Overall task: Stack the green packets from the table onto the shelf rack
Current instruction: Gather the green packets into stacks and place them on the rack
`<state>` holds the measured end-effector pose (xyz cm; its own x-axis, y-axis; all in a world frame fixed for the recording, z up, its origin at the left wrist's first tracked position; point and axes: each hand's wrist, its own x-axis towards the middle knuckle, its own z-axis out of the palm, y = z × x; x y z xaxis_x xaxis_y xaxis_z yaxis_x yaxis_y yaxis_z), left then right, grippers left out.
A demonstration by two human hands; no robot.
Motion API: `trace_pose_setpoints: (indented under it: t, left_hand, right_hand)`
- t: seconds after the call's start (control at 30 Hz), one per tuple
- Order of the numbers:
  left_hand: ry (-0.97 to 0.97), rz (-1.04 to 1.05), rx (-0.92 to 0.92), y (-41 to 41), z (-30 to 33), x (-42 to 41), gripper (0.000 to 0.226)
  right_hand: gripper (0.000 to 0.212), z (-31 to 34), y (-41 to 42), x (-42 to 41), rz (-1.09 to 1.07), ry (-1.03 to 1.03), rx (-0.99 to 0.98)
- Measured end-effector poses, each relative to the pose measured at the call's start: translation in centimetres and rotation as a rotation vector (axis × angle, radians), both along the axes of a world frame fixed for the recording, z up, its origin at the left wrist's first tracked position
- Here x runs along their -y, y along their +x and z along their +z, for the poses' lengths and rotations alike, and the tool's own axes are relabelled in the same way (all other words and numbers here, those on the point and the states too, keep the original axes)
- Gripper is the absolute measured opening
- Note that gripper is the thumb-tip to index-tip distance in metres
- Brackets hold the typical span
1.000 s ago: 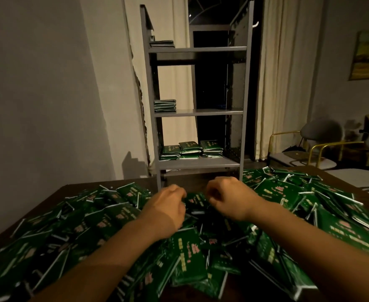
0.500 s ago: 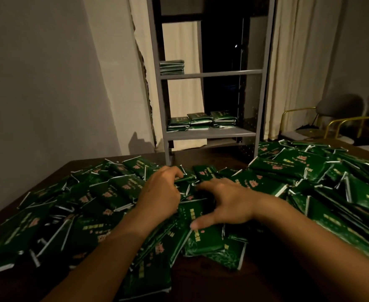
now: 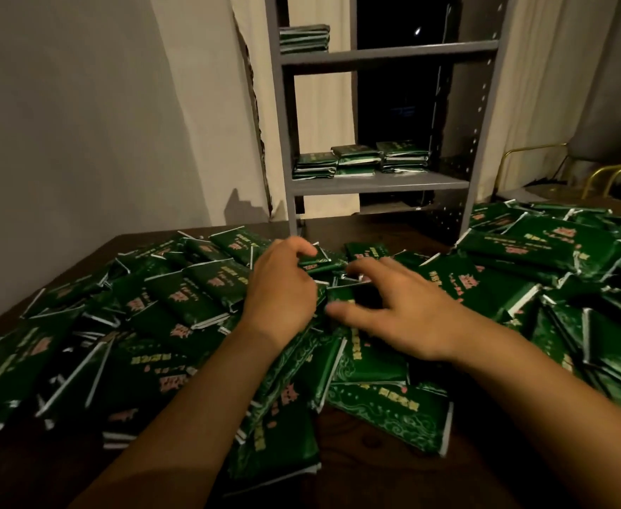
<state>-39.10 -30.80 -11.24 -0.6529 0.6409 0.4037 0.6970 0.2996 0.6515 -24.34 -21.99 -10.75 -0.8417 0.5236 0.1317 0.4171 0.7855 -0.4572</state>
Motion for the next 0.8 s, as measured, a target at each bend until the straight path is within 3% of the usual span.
trace_pose_setpoints:
  t: [0.1, 0.2, 0.33, 0.47, 0.57, 0.7, 0.8]
  left_hand:
    - [0.075, 0.017, 0.035, -0.1, 0.6, 0.2, 0.036]
    - [0.105, 0.01, 0.022, -0.1, 0.8, 0.4, 0.031]
    - [0.127, -0.04, 0.107, -0.5, 1.2, 0.8, 0.029]
    - [0.171, -0.091, 0.171, -1.1, 1.9, 1.7, 0.022]
    - [0.1, -0.237, 0.163, -1.0, 1.9, 2.1, 0.019]
    - [-0.057, -0.427, 0.21, -0.4, 1.7, 2.3, 0.057]
    - [-0.117, -0.462, 0.171, 0.2, 1.4, 1.9, 0.049]
  right_hand:
    - [0.117, 0.0, -0.5, 1.7, 0.026, -0.001, 0.114]
    - [0.124, 0.0, -1.3, 2.7, 0.021, -0.129, 0.045]
    - [0.112, 0.7, -1.3, 1.9, -0.024, -0.309, -0.122]
    - [0.098, 1.8, 0.4, -0.4, -0.063, -0.499, -0.481]
    - [0.093, 2.2, 1.4, -1.3, -0.079, -0.559, -0.655]
    - [0.088, 2.6, 2.3, -1.6, -0.069, -0.591, -0.885]
    - [0.077, 2.5, 2.2, -1.7, -0.117, -0.53, -0.922]
